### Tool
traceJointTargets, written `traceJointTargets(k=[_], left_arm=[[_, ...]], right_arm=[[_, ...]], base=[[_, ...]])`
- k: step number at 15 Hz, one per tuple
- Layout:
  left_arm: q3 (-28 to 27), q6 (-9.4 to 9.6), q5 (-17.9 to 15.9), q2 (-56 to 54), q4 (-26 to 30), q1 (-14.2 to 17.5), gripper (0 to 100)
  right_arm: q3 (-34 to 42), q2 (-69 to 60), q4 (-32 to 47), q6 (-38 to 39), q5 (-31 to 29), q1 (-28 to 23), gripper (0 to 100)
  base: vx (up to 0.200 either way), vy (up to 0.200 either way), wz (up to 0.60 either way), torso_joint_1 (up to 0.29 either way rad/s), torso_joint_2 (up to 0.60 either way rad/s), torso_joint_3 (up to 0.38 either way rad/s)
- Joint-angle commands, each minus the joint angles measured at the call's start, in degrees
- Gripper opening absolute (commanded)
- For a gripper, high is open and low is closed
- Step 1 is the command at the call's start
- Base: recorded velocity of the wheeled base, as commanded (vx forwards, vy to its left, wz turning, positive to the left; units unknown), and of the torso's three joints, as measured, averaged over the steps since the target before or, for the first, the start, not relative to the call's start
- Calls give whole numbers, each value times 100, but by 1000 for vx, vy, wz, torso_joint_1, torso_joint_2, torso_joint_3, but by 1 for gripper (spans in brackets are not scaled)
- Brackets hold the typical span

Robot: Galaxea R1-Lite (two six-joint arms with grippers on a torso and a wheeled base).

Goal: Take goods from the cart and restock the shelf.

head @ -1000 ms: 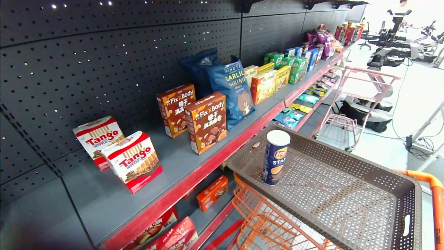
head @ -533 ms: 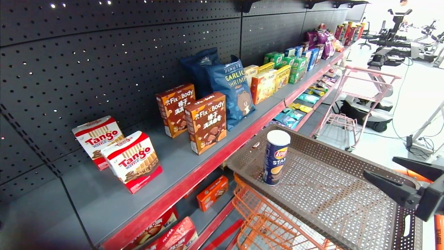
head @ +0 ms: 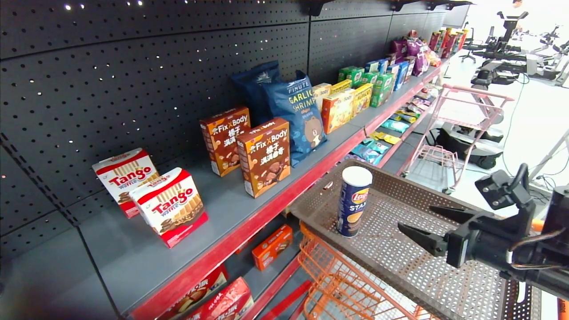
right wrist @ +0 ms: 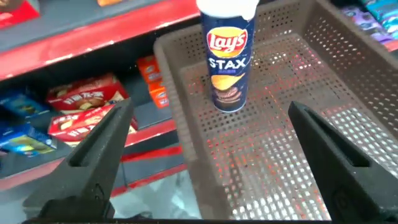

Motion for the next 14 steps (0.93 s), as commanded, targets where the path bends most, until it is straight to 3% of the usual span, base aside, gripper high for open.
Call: traceJointTargets(k=[1, 7, 14], left_arm=[[0, -3, 3, 5, -7, 2, 100], [0, -3, 3, 5, -7, 2, 100], [0, -3, 3, 5, -7, 2, 100]], right_arm=[[-215, 1082, -464, -31, 0, -28, 100], [-1771, 2453, -693, -22, 8, -63, 100], [-2351, 3139, -684, -110, 149, -10, 100]], base=[[0, 0, 0, 0, 0, 0], [0, 0, 0, 0, 0, 0], [0, 0, 0, 0, 0, 0]])
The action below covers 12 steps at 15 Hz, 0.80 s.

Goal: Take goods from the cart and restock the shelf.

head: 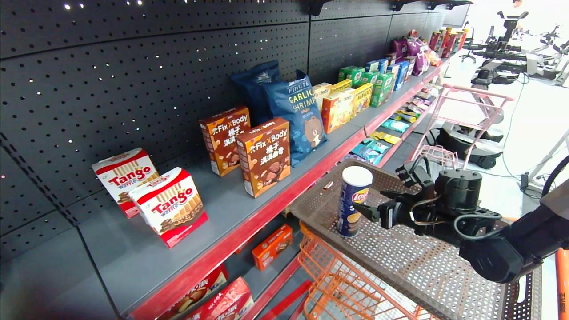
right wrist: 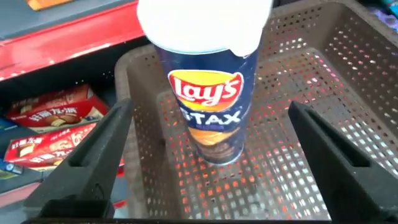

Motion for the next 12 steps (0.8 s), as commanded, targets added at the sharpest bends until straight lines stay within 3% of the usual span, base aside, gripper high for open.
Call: traceJointTargets(k=[1, 12], left_arm=[[0, -2, 2, 5, -4, -1, 100], [0, -2, 2, 5, 5, -1, 100]], right_arm=[[-238, 357, -28, -43, 72, 3, 100], [-598, 1280, -1013, -403, 151, 108, 100]], base=[[0, 0, 0, 0, 0, 0], [0, 0, 0, 0, 0, 0]])
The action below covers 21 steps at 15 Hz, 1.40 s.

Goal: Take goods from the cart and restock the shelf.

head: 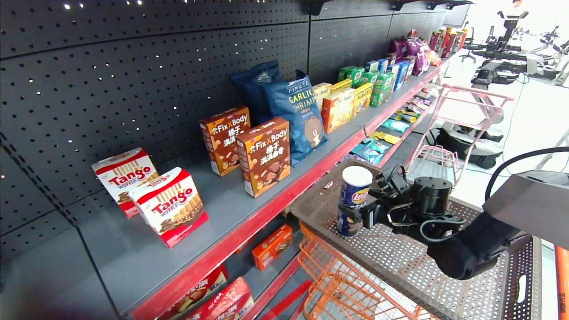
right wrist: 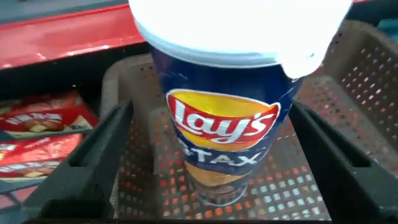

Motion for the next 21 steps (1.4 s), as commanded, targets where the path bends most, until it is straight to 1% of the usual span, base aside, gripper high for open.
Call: traceJointTargets(k=[1, 9, 13, 14, 18, 20, 21], left_arm=[[0, -3, 2, 5, -7, -1, 100], [0, -3, 2, 5, 2, -1, 100], [0, -3, 2, 5, 2, -1, 100], [0, -3, 2, 5, -7, -1, 100], [0, -3, 2, 5, -7, -1, 100], [0, -3, 2, 5, -7, -1, 100], [0, -3, 2, 5, -7, -1, 100]], right_arm=[[-15, 318, -197, -171, -8, -39, 100], [-744, 696, -197, -206, -17, -56, 100], [-867, 767, -188, -197, 45, -74, 100], [-885, 767, -188, -197, 124, -91, 0], [-814, 696, -162, -197, 115, -65, 0], [-718, 389, -13, -197, -34, -83, 0], [-621, -68, 110, -153, -87, -135, 0]], base=[[0, 0, 0, 0, 0, 0], [0, 0, 0, 0, 0, 0], [0, 0, 0, 0, 0, 0], [0, 0, 0, 0, 0, 0], [0, 0, 0, 0, 0, 0], [0, 0, 0, 0, 0, 0], [0, 0, 0, 0, 0, 0]])
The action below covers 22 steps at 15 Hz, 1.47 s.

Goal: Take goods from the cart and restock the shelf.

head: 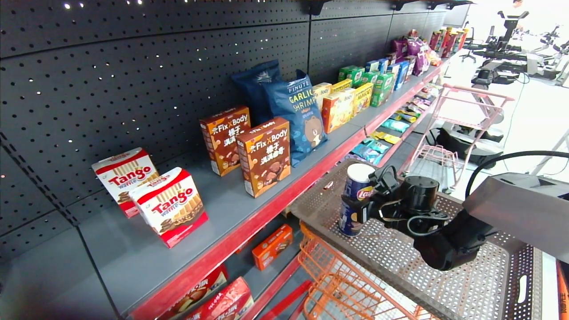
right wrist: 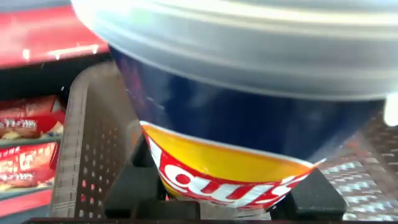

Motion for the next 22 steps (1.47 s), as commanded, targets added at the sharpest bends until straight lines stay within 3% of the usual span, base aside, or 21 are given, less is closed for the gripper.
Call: traceJointTargets(k=[1, 3, 5, 8, 12, 13, 14, 15, 17, 22], left_arm=[[0, -3, 3, 5, 5, 4, 100], [0, -3, 3, 5, 5, 4, 100], [0, -3, 3, 5, -4, 4, 100], [0, -3, 3, 5, 5, 4, 100], [0, -3, 3, 5, 5, 4, 100], [0, -3, 3, 5, -4, 4, 100], [0, -3, 3, 5, 5, 4, 100], [0, -3, 3, 5, 5, 4, 100], [0, -3, 3, 5, -4, 4, 100], [0, -3, 3, 5, -4, 4, 100]], right_arm=[[162, -925, 350, 42, -43, -71, 0], [285, -1619, 921, 139, -61, -80, 0], [628, -2946, 1993, 552, -474, 96, 0], [1322, -4317, 2775, 974, -1168, 535, 0], [2245, -5416, 2916, 956, -1889, 579, 0], [2403, -5592, 3021, 930, -2196, 588, 0], [2606, -5882, 3329, 842, -2882, 544, 0], [2711, -6058, 3522, 780, -3075, 491, 0], [2887, -6286, 3566, 780, -3075, 482, 0], [3159, -6506, 3496, 772, -3146, 447, 0]], base=[[0, 0, 0, 0, 0, 0], [0, 0, 0, 0, 0, 0], [0, 0, 0, 0, 0, 0], [0, 0, 0, 0, 0, 0], [0, 0, 0, 0, 0, 0], [0, 0, 0, 0, 0, 0], [0, 0, 0, 0, 0, 0], [0, 0, 0, 0, 0, 0], [0, 0, 0, 0, 0, 0], [0, 0, 600, -3, 1, 4]])
